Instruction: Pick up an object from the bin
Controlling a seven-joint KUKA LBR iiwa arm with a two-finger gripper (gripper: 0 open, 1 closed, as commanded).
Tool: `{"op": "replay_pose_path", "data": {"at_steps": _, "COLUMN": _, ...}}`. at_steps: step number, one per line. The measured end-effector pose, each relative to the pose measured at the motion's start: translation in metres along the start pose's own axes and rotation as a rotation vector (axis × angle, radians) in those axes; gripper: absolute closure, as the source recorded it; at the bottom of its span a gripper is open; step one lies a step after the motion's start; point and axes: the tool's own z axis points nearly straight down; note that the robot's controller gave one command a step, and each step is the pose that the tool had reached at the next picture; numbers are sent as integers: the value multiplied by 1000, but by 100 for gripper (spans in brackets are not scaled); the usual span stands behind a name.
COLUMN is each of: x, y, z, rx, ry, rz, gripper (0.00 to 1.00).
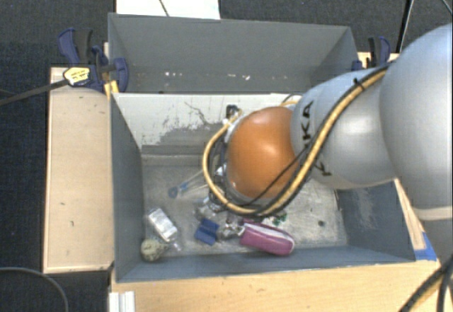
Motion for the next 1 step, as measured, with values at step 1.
{"op": "replay_pose_path", "data": {"at_steps": 1, "x": 6, "y": 3, "z": -130, "rx": 4, "ry": -3, "rz": 9, "gripper": 100}}
